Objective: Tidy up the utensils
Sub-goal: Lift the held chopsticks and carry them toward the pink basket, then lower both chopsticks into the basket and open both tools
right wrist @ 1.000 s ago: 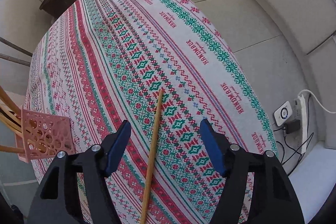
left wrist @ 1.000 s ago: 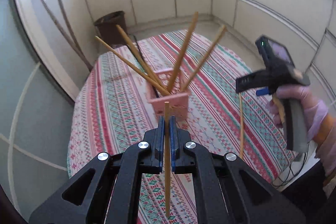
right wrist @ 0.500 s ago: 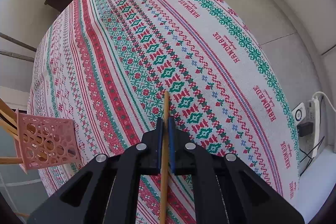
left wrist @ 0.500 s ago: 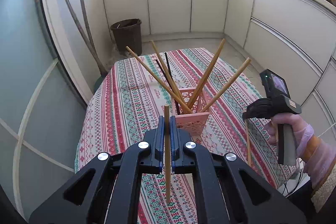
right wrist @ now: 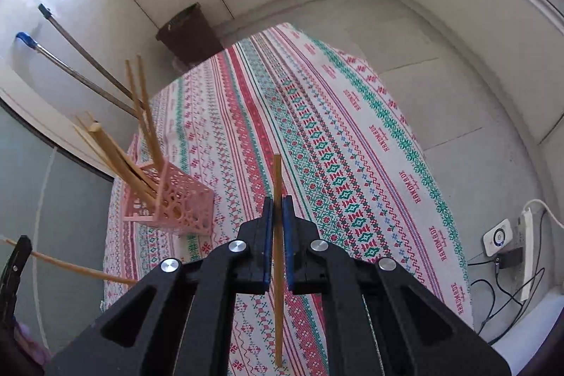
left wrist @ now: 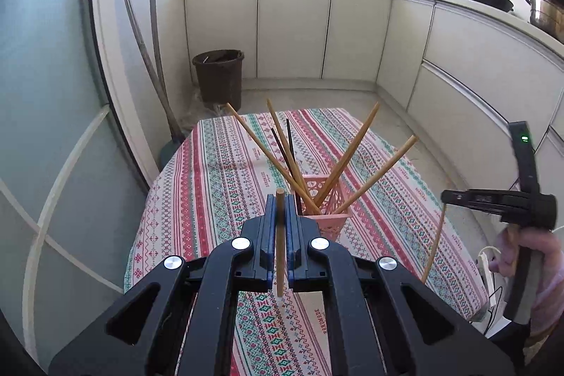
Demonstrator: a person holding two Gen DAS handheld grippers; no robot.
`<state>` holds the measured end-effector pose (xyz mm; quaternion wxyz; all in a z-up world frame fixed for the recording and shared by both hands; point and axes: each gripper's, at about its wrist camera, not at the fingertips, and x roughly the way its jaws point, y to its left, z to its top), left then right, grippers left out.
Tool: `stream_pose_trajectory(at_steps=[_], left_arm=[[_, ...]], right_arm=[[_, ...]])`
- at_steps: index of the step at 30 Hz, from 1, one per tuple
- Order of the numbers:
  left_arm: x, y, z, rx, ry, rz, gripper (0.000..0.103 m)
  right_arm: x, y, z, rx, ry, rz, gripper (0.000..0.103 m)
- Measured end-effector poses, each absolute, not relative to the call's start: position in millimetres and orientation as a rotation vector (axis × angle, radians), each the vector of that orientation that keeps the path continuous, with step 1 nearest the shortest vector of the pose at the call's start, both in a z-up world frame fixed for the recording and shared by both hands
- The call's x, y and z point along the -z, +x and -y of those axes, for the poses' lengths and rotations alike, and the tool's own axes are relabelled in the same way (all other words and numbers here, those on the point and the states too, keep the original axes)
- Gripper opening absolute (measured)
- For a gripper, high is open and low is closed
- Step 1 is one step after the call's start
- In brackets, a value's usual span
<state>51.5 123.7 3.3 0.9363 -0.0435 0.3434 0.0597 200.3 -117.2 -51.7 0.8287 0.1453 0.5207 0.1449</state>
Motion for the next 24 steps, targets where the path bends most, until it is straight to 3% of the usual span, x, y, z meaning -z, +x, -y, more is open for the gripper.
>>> stream_pose_trajectory(at_steps=[9,17,24], left_arm=[[-33,54,-128,-0.135,-0.127,-0.639,0.004],[-92,74,-128,-0.128,-0.181,-0.518,0.004],[-92,104,-126,-0.158,-0.217,-0.492,0.004]], right_arm=[[-4,171,156,-0.366,0.473,-0.929,0.005],[-23,170,192,-0.391,0.607,-0.863,0.006],[-30,167,196,-0.430,0.604,-0.854,0.006]])
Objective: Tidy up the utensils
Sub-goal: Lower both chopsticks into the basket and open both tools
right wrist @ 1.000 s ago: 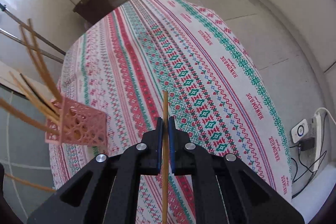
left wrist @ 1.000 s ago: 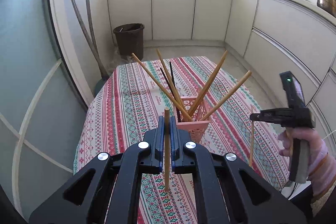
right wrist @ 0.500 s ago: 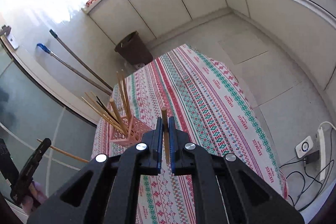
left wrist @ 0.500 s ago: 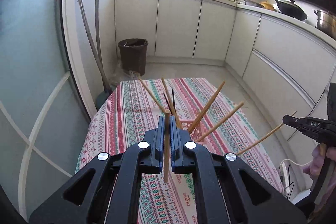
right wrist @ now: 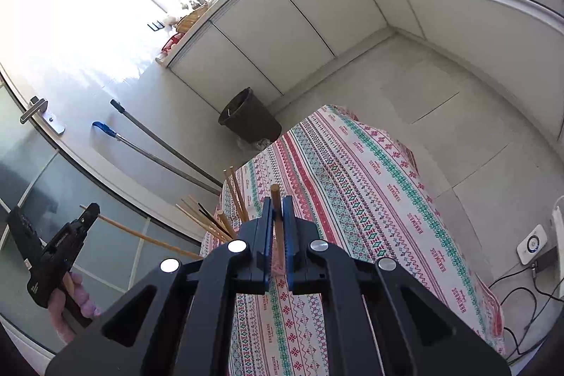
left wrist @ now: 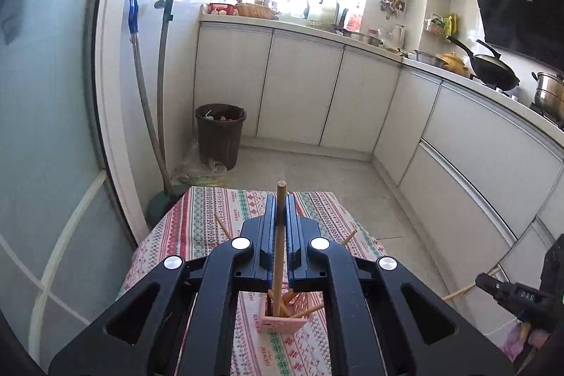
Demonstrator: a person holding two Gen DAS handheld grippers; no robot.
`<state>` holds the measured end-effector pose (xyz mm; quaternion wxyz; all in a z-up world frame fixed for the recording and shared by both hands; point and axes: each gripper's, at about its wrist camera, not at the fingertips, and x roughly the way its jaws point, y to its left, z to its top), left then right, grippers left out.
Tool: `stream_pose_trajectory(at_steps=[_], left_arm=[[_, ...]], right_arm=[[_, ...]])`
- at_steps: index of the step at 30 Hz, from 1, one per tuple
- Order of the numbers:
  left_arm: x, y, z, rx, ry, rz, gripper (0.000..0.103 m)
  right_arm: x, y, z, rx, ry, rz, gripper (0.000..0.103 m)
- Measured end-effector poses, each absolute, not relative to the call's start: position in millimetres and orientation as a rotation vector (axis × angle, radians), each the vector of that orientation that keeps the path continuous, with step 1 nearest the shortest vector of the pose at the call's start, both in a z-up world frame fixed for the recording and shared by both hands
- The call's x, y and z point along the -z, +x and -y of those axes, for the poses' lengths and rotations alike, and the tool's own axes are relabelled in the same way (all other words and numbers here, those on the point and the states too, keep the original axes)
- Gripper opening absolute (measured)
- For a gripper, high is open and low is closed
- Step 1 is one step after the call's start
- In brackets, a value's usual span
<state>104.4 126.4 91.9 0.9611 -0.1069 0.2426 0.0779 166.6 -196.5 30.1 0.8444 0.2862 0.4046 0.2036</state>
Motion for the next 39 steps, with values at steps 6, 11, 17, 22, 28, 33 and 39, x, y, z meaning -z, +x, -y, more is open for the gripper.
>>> stream_pose_trajectory(at_steps=[6,11,17,22,28,33,39], left_arm=[[-58,129,-132,-0.175,-0.269,-0.553,0.006],[-46,121,-153,-0.215,-0.342,-0.533,0.019],[-62,100,-177,-0.278,-0.386,-0.462,0.032],[-67,91,-187,-0.284,-0.400,-0.456,0.035],[-76,79,-199,-0.283,-0.427,-0.420,0.039],[-76,78,-211,-0.277,-0.470,-0.420,0.041],[-66,82,-228,-0.277,-0.514,-0.446,0.041]], right_arm=[[-33,166,192,-0.454,0.578,-0.874,0.006],[-42,160,183,-0.513,0.548,-0.880,0.006],[-70,148,165,-0.586,0.539,-0.850,0.006],[-104,151,138,-0.584,0.505,-0.784,0.006],[-136,167,91,-0.577,0.401,-0.739,0.006],[-140,189,49,-0.530,0.291,-0.737,0.006],[-107,220,7,-0.494,0.236,-0.781,0.006]])
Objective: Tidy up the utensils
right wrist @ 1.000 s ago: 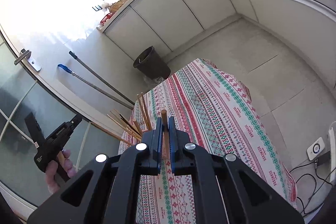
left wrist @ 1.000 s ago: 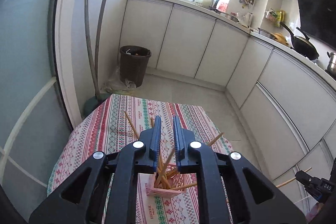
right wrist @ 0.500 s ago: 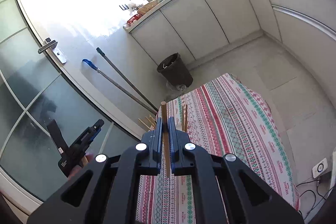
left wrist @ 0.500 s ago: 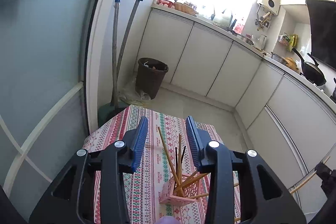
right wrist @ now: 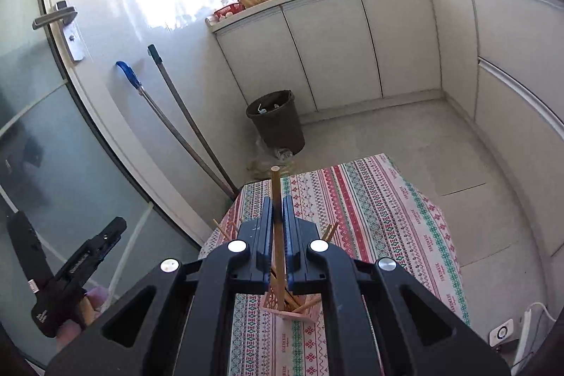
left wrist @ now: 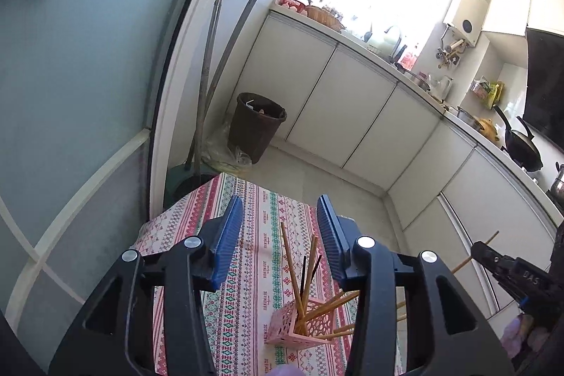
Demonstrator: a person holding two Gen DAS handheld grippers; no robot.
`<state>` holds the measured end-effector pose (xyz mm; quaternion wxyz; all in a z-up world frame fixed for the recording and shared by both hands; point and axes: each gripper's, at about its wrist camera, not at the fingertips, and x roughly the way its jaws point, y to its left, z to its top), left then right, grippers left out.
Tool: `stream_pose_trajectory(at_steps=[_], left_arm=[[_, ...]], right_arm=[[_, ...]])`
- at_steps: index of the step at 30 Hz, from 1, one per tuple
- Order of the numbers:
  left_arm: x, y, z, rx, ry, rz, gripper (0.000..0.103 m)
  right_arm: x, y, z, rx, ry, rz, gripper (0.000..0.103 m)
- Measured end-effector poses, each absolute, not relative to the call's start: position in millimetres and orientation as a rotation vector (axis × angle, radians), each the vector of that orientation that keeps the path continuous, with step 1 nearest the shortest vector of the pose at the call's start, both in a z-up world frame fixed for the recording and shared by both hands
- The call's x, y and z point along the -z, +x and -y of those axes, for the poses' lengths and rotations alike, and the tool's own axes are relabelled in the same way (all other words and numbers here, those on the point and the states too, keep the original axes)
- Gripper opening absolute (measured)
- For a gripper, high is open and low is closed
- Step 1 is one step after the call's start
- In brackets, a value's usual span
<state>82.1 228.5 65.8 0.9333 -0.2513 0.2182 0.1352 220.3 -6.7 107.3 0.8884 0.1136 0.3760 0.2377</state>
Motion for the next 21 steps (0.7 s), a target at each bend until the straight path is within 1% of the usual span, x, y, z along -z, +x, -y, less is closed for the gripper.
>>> stream_pose_trajectory(at_steps=[3,4,5,7,9,11,12,13,14,15,16,18,19,20,21], left_arm=[[-61,85,-233,-0.273,-0.526,-0.472,0.042],[-60,85,-233,-0.275,-0.523,-0.479,0.042],[-61,84,-233,-0.276,-0.520,-0.478,0.045],[-63,82,-230,-0.282,-0.511,-0.464,0.056],[-67,78,-226,-0.292,-0.496,-0.437,0.061],[-72,75,-216,-0.309,-0.449,-0.402,0.072],[-74,74,-210,-0.320,-0.418,-0.385,0.081],[-76,73,-199,-0.329,-0.368,-0.368,0.087],[-77,73,-189,-0.337,-0.319,-0.359,0.090],[-78,72,-175,-0.359,-0.254,-0.343,0.097],[-77,72,-164,-0.387,-0.201,-0.324,0.096],[-75,70,-139,-0.441,-0.100,-0.283,0.096],[-73,69,-126,-0.454,-0.063,-0.264,0.096],[-69,68,-118,-0.462,-0.047,-0.254,0.096],[-64,66,-109,-0.467,-0.041,-0.260,0.096]], right_arm=[[-95,229,-1,-0.473,0.241,-0.765,0.006],[-92,231,-1,-0.469,0.252,-0.768,0.008],[-88,232,0,-0.468,0.261,-0.777,0.009],[-83,233,0,-0.466,0.254,-0.795,0.009],[-79,232,1,-0.468,0.248,-0.803,0.009],[-79,227,6,-0.481,0.260,-0.798,0.009],[-80,222,10,-0.480,0.259,-0.785,0.010],[-81,217,12,-0.473,0.255,-0.770,0.013],[-82,210,17,-0.460,0.251,-0.750,0.024],[-83,204,21,-0.443,0.248,-0.731,0.033],[-82,195,27,-0.421,0.244,-0.705,0.045],[-80,182,34,-0.379,0.212,-0.669,0.046],[-78,175,38,-0.359,0.194,-0.655,0.049],[-76,168,43,-0.335,0.179,-0.645,0.056],[-73,162,47,-0.317,0.171,-0.636,0.061]])
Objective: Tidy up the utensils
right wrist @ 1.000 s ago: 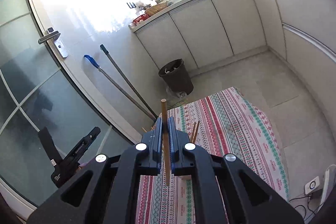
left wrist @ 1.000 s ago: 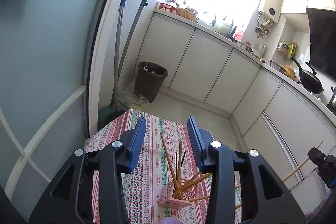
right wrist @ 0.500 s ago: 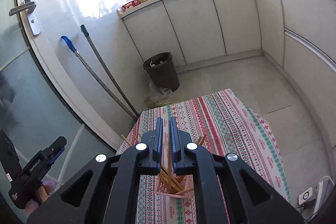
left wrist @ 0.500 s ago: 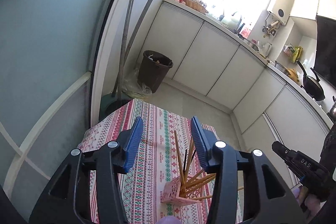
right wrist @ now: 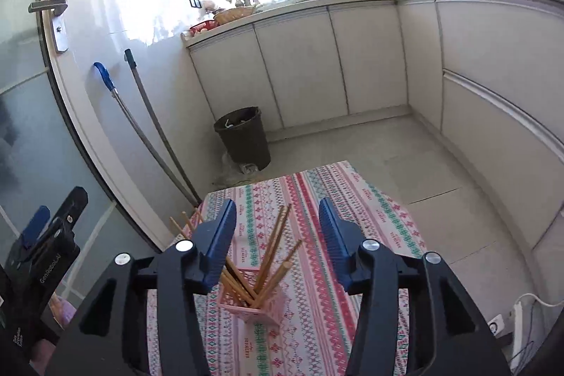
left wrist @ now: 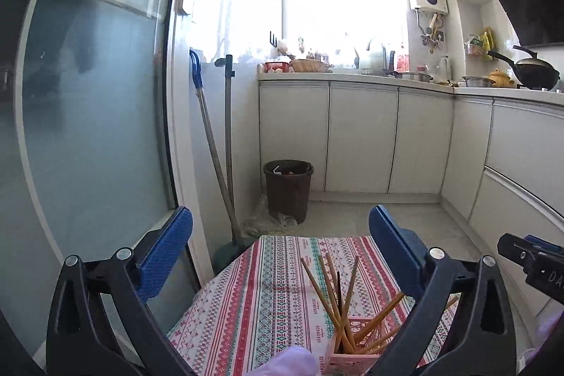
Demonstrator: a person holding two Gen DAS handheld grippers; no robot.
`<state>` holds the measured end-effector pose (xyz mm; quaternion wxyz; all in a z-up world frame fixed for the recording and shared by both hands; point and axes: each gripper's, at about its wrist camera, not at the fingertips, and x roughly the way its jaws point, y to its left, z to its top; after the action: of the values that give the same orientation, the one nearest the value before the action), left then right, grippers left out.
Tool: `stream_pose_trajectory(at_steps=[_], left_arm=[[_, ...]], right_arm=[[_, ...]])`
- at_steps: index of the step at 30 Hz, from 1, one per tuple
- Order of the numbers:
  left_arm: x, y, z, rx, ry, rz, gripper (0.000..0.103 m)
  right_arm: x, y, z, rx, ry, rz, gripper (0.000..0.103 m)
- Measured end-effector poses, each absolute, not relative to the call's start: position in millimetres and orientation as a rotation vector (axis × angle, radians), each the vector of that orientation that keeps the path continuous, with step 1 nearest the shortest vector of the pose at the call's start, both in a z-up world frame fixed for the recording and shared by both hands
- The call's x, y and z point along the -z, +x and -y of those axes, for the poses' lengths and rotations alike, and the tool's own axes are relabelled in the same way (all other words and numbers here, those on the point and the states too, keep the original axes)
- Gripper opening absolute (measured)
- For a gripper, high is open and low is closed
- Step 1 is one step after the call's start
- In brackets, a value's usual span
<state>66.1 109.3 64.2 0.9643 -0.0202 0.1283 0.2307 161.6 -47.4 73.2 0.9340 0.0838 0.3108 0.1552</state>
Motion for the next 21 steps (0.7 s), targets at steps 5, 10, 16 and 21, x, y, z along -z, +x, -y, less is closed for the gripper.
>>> stream_pose_trajectory(at_steps=[5,10,16,21], left_arm=[[-36,67,-78,-0.426,-0.021,-0.367,0.096],[-17,53,-56,-0.369,0.011,-0.402,0.096],[-6,40,-35,-0.342,0.066,-0.434,0.096],[-5,40,-29,-0.300,0.077,-0.457,0.096]], right_arm=[[-61,133,72,-0.166,0.108,-0.570,0.095],[-44,114,97,-0.090,0.058,-0.583,0.097],[-17,100,115,-0.071,0.066,-0.681,0.097],[-10,95,119,-0.070,0.071,-0.691,0.097]])
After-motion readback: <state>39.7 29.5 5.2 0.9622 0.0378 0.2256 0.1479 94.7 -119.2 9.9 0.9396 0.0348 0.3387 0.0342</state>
